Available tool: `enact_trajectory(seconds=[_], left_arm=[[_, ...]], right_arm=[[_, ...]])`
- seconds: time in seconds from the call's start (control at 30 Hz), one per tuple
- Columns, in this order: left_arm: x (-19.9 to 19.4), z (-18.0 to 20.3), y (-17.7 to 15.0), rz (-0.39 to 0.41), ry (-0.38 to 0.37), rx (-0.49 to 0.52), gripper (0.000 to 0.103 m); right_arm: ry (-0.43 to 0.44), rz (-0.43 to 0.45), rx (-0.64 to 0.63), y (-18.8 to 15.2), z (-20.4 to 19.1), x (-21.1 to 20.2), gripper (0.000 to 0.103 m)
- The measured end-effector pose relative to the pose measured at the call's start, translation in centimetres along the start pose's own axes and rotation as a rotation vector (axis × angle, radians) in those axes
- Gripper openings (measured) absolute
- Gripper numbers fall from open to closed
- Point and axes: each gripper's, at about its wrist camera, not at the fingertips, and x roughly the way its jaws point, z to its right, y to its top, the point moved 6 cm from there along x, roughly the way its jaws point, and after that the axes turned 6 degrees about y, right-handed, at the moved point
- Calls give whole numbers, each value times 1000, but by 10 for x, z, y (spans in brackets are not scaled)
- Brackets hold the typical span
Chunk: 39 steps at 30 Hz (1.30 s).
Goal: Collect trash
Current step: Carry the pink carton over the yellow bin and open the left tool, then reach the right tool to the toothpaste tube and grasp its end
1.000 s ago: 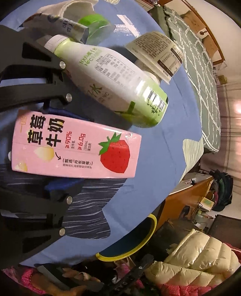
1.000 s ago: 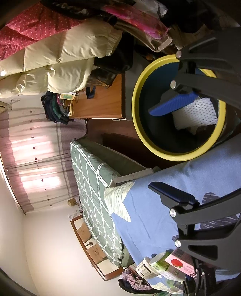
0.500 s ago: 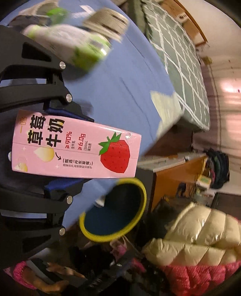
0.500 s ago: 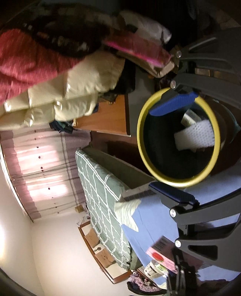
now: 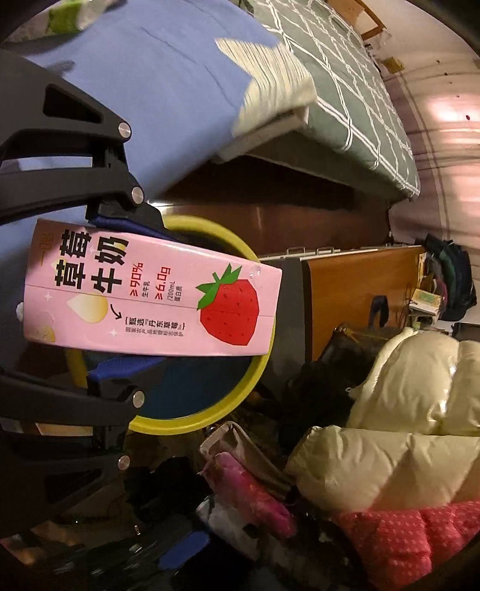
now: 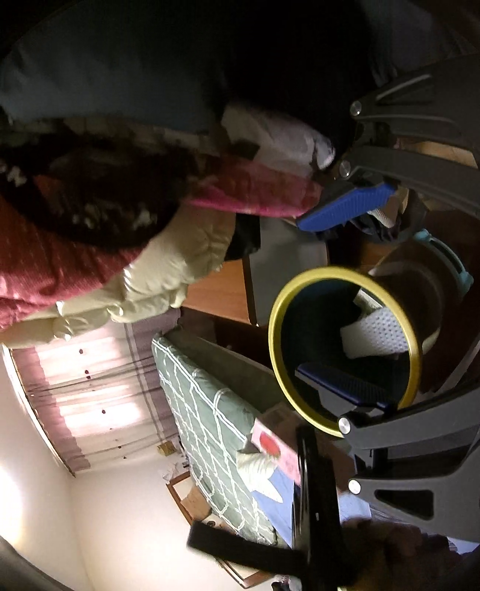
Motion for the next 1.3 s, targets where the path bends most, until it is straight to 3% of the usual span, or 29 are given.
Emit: enact_trajectory(seconds=[0.07, 0.13, 0.17, 0.23, 0.33, 0.4, 0.57, 0.77, 0.97, 1.07, 1.17, 1.3], left_arm=[[12, 8, 7, -5, 13, 7, 53], [19, 10, 12, 6, 25, 2, 64], [20, 9, 15, 20, 38, -7, 75], [13, 3, 17, 48, 55, -28, 79], [-13, -9, 12, 102, 57, -50, 80], [-37, -22, 4, 160, 83, -66, 86], [-109, -70, -32, 303, 140, -153, 93], [-194, -157, -115, 446, 288, -325, 98], [-272, -260, -224, 546, 589, -503, 98], [-296, -310, -272, 550, 735, -602, 98], [-311, -353, -315, 554, 830, -699, 98], [-320, -384, -356, 567, 865, -801, 98]], right_arm=[[-5, 6, 3, 1, 5, -2, 70], [-8, 9, 9, 1, 9, -4, 70], [-10, 9, 11, -1, 11, -6, 70], [-10, 7, 13, -1, 13, -7, 70], [-3, 2, 4, -3, 6, -8, 70], [11, -4, -2, -4, -1, -6, 70], [74, -23, -51, -5, -38, 0, 72], [178, -54, -131, -14, -104, 6, 73], [281, -94, -234, -33, -185, 12, 73], [338, -124, -280, -44, -224, 11, 73], [396, -146, -337, -57, -267, 10, 73], [475, -178, -406, -74, -322, 7, 73]])
